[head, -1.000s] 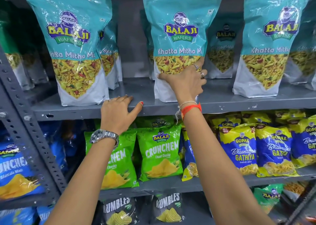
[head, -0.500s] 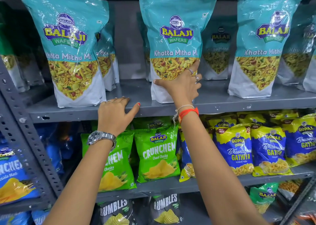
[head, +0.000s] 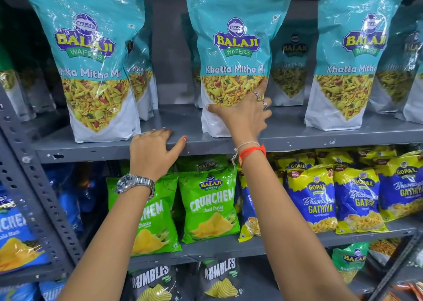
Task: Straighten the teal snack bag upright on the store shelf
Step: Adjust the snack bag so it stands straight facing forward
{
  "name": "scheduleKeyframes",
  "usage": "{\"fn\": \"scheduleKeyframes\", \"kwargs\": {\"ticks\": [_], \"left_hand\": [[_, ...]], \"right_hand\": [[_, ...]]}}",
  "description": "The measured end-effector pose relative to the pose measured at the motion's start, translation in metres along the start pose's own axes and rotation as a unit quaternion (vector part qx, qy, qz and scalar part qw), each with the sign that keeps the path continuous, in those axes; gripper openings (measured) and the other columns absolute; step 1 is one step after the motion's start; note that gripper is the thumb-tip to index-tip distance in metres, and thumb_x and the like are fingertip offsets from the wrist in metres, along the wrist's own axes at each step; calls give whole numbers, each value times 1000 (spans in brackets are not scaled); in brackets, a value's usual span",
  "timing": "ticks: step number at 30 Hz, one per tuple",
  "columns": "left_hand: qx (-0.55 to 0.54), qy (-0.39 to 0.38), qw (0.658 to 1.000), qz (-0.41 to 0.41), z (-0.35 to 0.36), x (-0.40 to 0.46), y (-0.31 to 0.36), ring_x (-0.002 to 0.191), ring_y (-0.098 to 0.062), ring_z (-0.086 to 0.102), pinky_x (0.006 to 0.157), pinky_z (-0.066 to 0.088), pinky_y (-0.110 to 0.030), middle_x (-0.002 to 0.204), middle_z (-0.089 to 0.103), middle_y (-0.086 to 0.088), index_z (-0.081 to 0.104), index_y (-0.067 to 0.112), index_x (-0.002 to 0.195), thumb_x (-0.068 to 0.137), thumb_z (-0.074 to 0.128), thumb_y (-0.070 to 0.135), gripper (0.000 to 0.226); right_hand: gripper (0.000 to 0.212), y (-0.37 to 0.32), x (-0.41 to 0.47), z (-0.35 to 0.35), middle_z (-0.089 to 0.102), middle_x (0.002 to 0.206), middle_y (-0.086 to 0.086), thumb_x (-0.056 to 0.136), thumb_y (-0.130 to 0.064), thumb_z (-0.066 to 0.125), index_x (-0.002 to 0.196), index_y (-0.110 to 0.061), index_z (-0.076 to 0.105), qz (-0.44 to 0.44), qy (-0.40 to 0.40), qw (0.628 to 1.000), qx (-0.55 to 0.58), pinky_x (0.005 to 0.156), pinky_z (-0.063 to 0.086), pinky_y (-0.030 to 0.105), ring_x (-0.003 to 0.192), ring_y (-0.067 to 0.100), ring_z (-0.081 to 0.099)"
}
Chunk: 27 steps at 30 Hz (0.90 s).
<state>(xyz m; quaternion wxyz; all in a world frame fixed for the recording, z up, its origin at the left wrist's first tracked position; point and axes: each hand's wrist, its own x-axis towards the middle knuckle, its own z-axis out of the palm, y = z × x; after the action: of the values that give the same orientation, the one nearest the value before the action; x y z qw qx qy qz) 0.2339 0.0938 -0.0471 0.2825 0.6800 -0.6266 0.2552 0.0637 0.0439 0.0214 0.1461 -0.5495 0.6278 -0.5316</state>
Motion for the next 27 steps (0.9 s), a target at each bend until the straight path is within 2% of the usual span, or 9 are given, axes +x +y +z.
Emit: {"fn": "scheduleKeyframes", "kwargs": {"ticks": [7, 12, 17, 27], "left_hand": [[-2, -4, 1000, 1, 0, 0, -1, 88, -30, 66, 73, 46, -38, 95, 74, -11, 69, 12, 102, 80, 29, 61, 67], [-8, -1, 1000, 3, -2, -1, -1, 88, -30, 66, 73, 47, -38, 96, 73, -10, 69, 12, 102, 80, 29, 61, 67], [-3, -3, 1000, 6, -2, -1, 0, 88, -31, 66, 72, 47, -38, 98, 73, -11, 69, 11, 101, 80, 30, 59, 66], [-7, 7, 1000, 5, 1, 0, 0, 92, -29, 66, 75, 47, -38, 102, 73, -11, 70, 11, 102, 80, 31, 59, 66]], "right_hand": [[141, 0, -5, -5, 31, 144, 20, 51, -55, 86, 152, -14, -3, -3, 3, 1000, 1, 96, 42, 55, 127, 41, 37], [148, -1, -8, -3, 18, 153, 24, 47, -61, 84, 151, -18, -11, -4, -8, 1000, -14, 102, 35, 63, 139, 45, 24], [144, -1, -6, 1, 27, 147, 20, 49, -54, 87, 152, -18, -6, -15, 7, 1000, -22, 96, 42, 56, 128, 42, 38], [142, 3, -1, 6, 27, 146, 20, 48, -53, 87, 152, -18, -4, -24, 8, 999, -19, 96, 43, 57, 129, 41, 36]]}}
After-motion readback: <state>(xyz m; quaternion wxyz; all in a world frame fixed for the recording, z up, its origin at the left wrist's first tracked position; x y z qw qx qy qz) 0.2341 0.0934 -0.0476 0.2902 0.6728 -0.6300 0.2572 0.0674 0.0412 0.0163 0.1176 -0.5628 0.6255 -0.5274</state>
